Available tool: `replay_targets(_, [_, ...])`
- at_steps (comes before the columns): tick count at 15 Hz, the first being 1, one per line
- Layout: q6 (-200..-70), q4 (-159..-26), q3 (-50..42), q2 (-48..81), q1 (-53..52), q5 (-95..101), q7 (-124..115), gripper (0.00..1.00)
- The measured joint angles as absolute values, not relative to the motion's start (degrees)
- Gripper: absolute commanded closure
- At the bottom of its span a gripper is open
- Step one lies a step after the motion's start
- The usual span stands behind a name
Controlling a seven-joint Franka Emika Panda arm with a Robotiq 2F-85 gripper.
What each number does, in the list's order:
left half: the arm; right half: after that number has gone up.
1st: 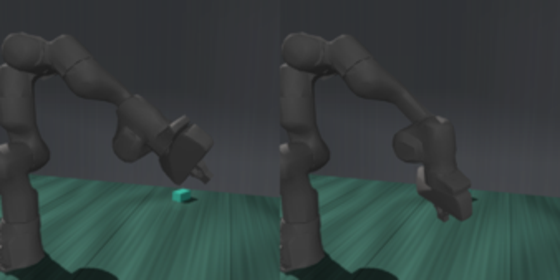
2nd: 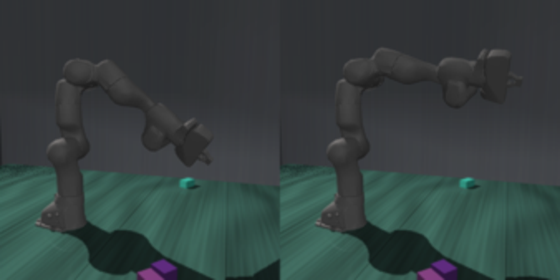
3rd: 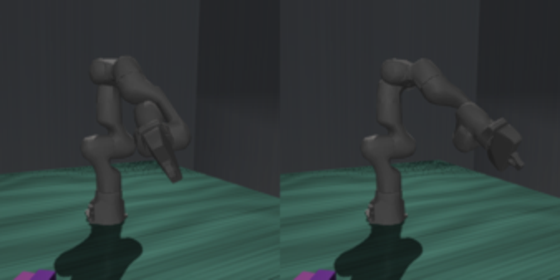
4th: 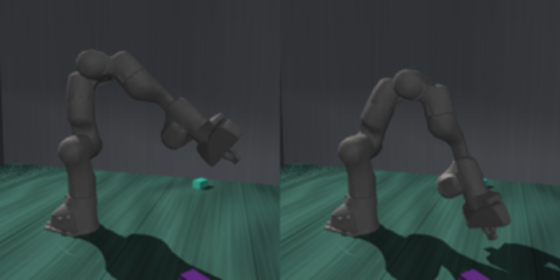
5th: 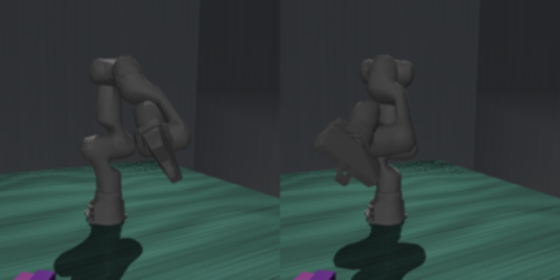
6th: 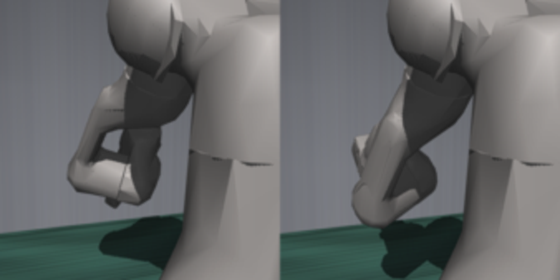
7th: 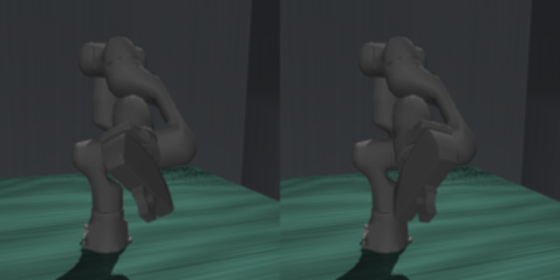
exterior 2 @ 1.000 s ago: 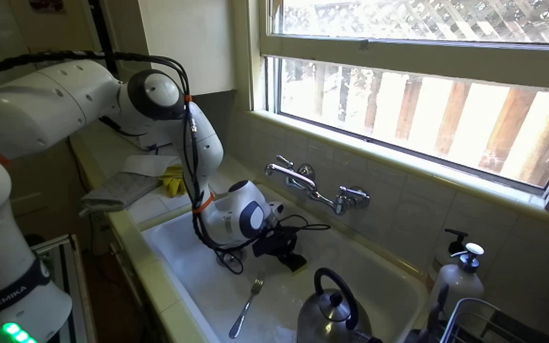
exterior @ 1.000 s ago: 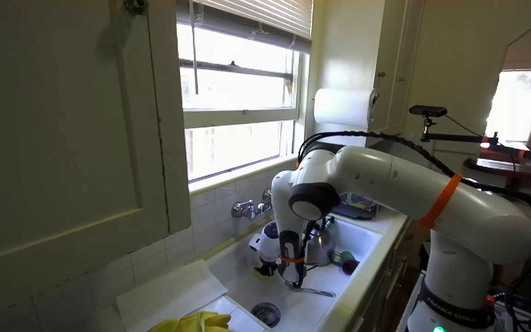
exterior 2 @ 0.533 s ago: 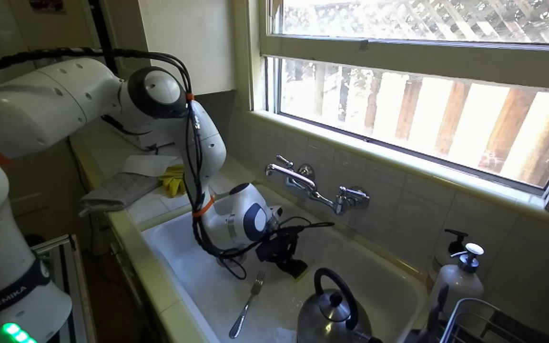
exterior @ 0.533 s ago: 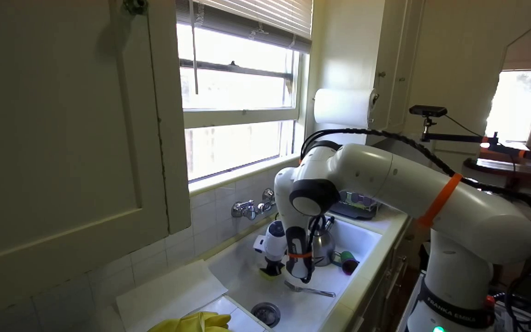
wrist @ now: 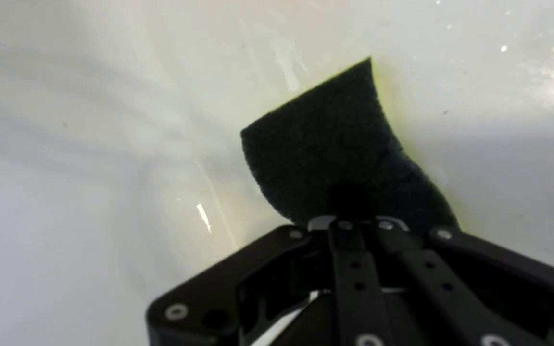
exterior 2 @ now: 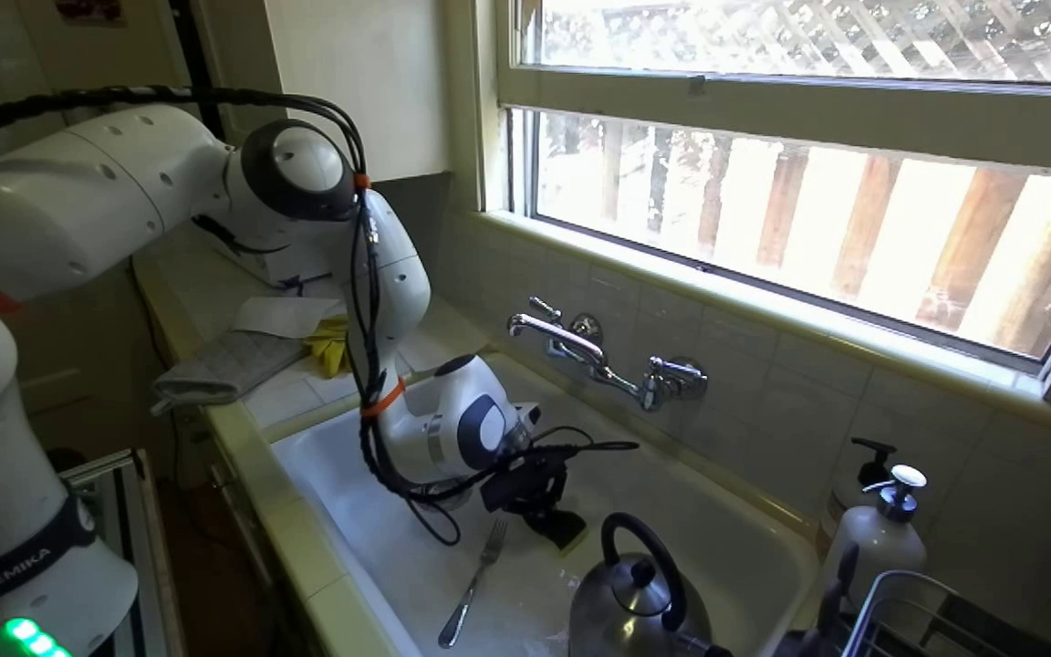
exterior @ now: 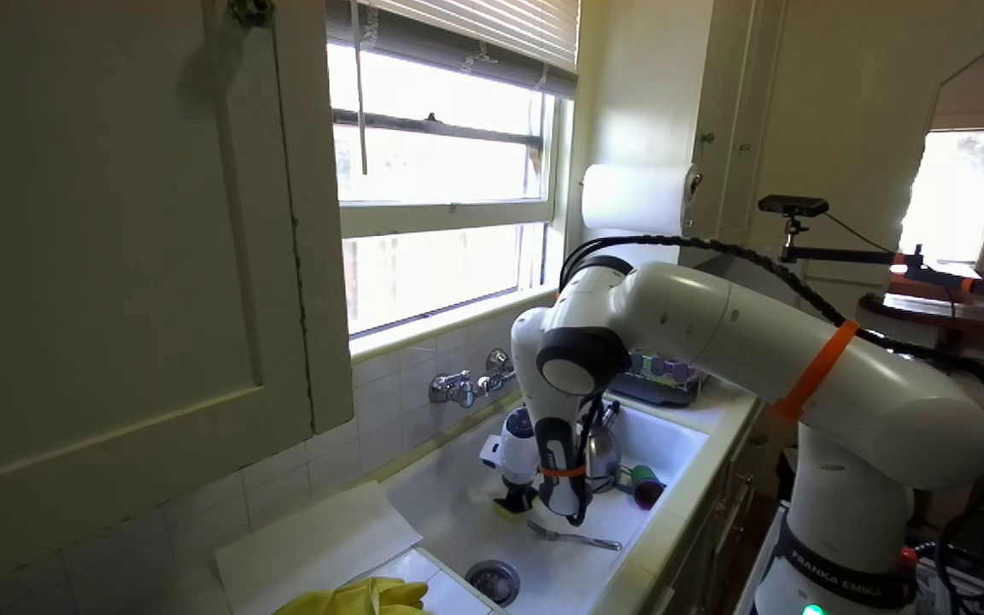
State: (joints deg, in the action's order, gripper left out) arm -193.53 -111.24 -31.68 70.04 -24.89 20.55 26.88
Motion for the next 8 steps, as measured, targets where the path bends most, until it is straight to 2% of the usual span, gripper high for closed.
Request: replay_targets(8, [-193.5, -116.91, -31.3, 68.26, -25.3, 15.2, 21.97, 1.0])
